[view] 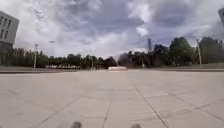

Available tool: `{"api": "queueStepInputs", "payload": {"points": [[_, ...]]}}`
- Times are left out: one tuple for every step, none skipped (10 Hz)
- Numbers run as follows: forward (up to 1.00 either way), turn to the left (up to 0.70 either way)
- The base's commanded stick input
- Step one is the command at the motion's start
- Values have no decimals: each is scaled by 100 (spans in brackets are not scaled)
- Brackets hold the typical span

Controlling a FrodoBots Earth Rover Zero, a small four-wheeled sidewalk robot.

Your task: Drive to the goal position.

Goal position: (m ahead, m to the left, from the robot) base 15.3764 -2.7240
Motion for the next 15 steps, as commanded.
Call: {"api": "queueStepInputs", "payload": {"points": [[70,0],[70,0],[70,0],[70,0],[70,0],[70,0],[70,0],[70,0],[70,0],[70,0],[70,0],[70,0],[70,0],[70,0],[70,0]]}}
